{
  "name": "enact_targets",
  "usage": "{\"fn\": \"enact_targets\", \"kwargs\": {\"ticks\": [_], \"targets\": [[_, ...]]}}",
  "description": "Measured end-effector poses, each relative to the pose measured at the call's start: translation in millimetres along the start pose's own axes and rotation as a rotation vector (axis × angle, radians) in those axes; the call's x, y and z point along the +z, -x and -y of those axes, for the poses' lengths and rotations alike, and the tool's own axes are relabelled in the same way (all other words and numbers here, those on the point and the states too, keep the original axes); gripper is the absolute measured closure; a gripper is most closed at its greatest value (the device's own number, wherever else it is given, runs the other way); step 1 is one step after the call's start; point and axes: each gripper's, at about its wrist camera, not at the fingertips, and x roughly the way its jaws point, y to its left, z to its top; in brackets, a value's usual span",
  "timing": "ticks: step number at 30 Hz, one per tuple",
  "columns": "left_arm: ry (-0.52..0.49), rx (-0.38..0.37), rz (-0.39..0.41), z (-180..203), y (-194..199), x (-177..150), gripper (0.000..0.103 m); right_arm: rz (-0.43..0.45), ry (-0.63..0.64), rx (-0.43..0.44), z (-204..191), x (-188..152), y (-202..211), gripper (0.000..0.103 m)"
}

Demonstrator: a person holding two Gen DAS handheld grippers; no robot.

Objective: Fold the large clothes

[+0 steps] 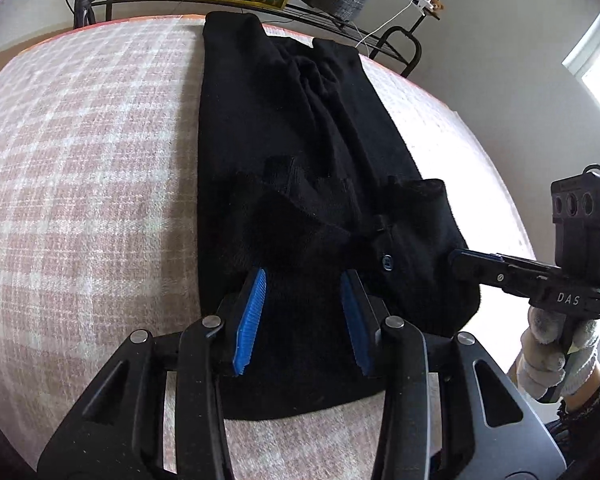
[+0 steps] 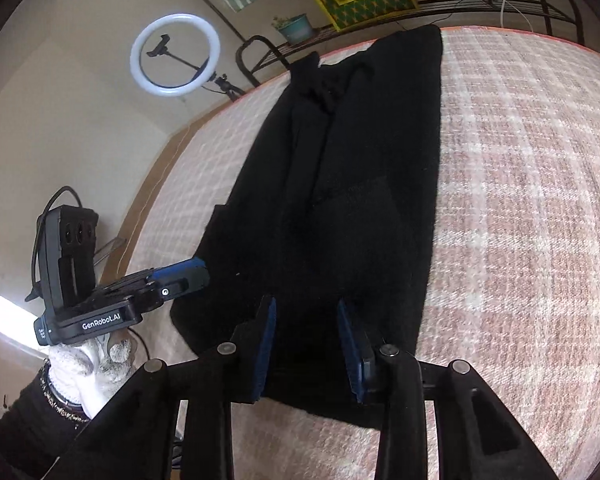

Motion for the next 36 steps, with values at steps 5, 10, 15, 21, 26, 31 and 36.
{"fn": "enact_targets", "kwargs": {"ticks": [5,10,15,21,26,31,36], "targets": [[-0.013,0.036,0.009,-5,-8,12,0.064,-0.017,-0.066,-0.027,21,6,-5,0.089],[-0.012,0.050,0.058,-22,8,45,0.063,0.012,-0.037,-0.040,13,15,17,0.068],[-0.018,0.082,0.123,-46,26,92,0.063,0.074,0.025,-0.059,2,47,48,0.061],[-0.032,0.107,0.160,-71,23,159,0.063,0.157,0.096,-0.157,10,115,62,0.041],[-0.005,0.107,0.156,-89,-9,204,0.062,0.180,0.097,-0.252,39,175,40,0.035],[0.020,0.107,0.128,-103,-54,236,0.053,0.189,0.071,-0.276,69,222,5,0.035],[0.015,0.138,0.110,-111,-95,261,0.053,0.181,0.036,-0.257,91,254,-38,0.035]]}}
